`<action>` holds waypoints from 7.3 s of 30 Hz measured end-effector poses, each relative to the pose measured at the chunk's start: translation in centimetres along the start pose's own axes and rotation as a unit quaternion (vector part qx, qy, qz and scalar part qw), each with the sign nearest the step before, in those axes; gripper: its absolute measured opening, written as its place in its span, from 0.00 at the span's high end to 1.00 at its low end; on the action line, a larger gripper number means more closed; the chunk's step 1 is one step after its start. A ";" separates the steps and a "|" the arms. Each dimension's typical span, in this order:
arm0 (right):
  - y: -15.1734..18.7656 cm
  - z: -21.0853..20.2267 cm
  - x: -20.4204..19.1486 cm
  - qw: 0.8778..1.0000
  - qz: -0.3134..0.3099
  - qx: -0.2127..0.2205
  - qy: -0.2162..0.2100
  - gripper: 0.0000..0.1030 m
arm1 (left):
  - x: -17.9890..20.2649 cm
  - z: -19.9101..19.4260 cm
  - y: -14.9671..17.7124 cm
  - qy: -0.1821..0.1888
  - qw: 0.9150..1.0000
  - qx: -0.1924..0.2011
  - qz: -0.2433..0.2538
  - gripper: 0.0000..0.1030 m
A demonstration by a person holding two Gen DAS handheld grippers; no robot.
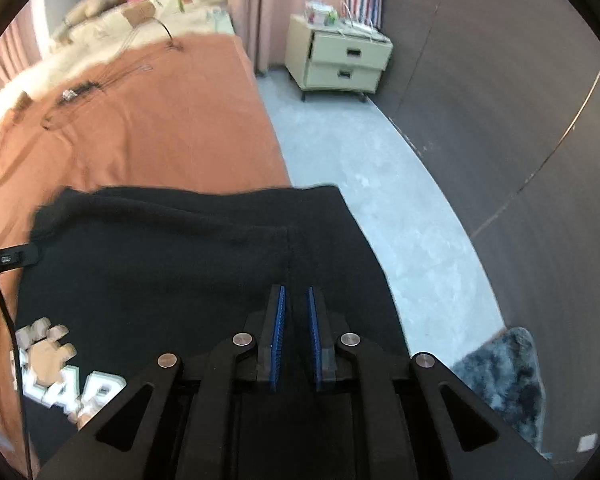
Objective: Fold small clothes
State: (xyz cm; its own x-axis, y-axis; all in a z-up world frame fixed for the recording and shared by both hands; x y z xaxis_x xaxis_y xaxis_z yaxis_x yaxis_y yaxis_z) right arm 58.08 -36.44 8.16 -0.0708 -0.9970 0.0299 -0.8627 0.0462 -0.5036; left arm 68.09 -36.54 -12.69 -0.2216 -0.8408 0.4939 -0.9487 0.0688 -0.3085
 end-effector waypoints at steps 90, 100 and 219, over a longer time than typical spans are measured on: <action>35.6 -29.4 -8.1 0.964 0.155 0.213 -0.041 0.00 | 10.2 -30.8 30.6 -0.086 0.966 0.143 0.196 0.00; 38.3 -30.4 -9.6 0.965 0.131 0.220 -0.048 0.00 | 9.4 -34.5 34.3 -0.093 0.958 0.190 0.193 0.00; 40.6 -26.9 -19.2 0.971 0.006 0.215 -0.106 0.00 | -5.3 -41.7 50.0 -0.224 0.930 0.283 0.074 0.00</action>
State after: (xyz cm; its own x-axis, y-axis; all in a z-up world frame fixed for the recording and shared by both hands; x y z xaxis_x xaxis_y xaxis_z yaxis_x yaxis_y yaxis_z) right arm 10.92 -13.78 10.34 0.0649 -0.9890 -0.1328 -0.5699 0.0726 -0.8185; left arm 12.43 -6.21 3.17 -0.1031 -0.9926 0.0636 -0.6164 0.0136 -0.7873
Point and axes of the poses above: each gripper's, at about its wrist camera, not at the fingertips, and z roughly the way its jaws point, x to its right, y to its underside, the point moved 4 cm from there along z, roughly the way its jaws point, and after that the axes turned 10 degrees about -x, right-handed, at the moved point
